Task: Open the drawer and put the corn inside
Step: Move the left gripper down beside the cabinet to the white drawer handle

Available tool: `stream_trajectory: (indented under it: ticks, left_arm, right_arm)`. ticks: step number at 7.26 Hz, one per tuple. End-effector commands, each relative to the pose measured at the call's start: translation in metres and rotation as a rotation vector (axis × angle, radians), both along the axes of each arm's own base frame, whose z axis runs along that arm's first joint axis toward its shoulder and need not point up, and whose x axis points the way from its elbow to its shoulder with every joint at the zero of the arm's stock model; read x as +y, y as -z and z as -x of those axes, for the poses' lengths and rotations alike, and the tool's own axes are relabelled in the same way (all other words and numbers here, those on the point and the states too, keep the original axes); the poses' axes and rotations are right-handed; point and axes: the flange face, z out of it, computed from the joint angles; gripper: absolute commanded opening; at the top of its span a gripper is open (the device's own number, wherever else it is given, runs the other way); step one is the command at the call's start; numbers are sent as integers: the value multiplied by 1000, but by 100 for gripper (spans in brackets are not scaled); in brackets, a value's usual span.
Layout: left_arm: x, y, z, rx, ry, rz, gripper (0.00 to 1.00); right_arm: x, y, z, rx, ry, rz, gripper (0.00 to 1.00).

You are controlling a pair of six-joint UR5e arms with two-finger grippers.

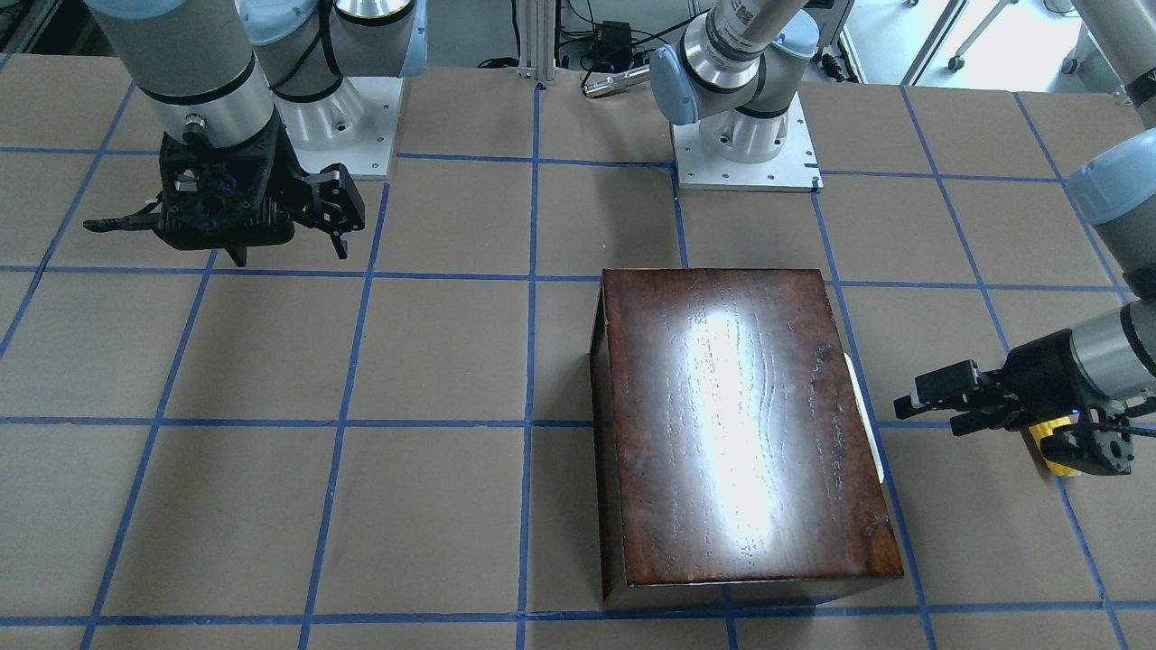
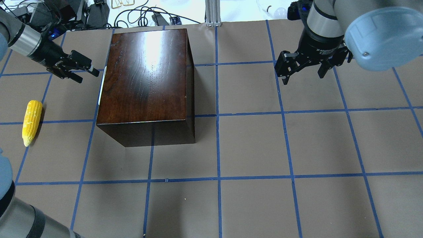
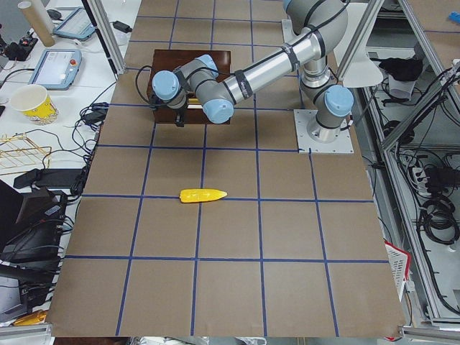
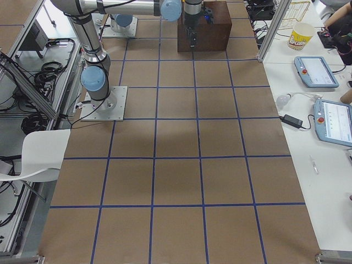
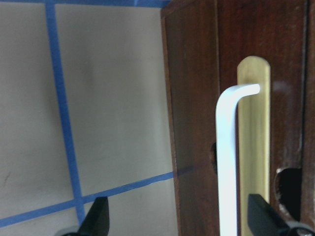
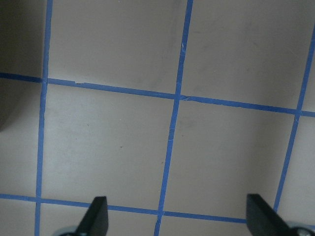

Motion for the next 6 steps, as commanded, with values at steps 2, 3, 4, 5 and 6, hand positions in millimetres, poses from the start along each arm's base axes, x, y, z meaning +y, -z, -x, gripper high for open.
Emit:
stream_trajectory:
  ticks: [2,3,4,5,6]
  left_arm:
    - [-8,17,1,11,6,6,100]
    - [-8,19,2,11,8,3,100]
    - [-7,20,2,11,6,-2,100]
    - [-5,24,5,15,9,-10,100]
    - [-2,32,8,19,12,-18,100]
  right_arm:
    - [0,0,0,0,0,0,100]
    - [0,1,0,0,0,-2,100]
    - [0,0,0,0,0,0,100]
    - [0,0,0,0,0,0,100]
    - [0,0,0,0,0,0,100]
